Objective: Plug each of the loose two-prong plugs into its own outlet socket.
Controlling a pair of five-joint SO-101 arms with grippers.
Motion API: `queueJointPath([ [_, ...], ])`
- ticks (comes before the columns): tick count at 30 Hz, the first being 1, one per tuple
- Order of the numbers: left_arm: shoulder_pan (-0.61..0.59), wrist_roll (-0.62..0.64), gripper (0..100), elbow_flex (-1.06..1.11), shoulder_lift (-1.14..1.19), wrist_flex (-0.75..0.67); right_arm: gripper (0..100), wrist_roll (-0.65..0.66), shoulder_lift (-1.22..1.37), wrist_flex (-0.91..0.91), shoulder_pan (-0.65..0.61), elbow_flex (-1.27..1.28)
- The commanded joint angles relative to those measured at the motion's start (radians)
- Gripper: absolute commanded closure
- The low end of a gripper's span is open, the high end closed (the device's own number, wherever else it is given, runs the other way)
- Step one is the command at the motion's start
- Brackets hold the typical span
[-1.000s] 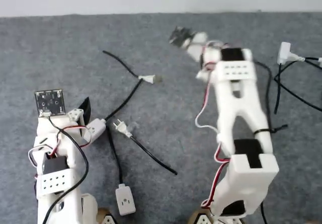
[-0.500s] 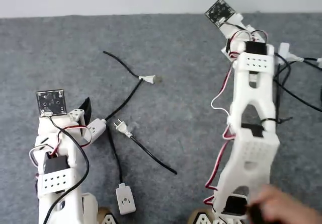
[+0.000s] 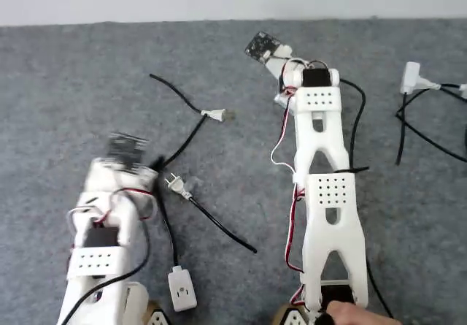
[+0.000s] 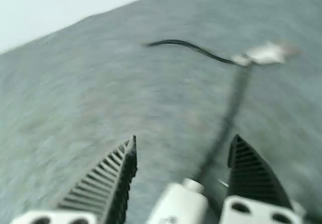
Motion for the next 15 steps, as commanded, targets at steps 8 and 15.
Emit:
queueJointPath([
  [8,0.057,-0.084,71,-0.282,0.436,0.075,86.8,-0.015,0.174,0.114,0.058,-0.233],
  [15,0.000,-0.023,71,-0.329,0.463,0.095,86.8,-0.315,0.042,0.443,0.033,-0.232],
])
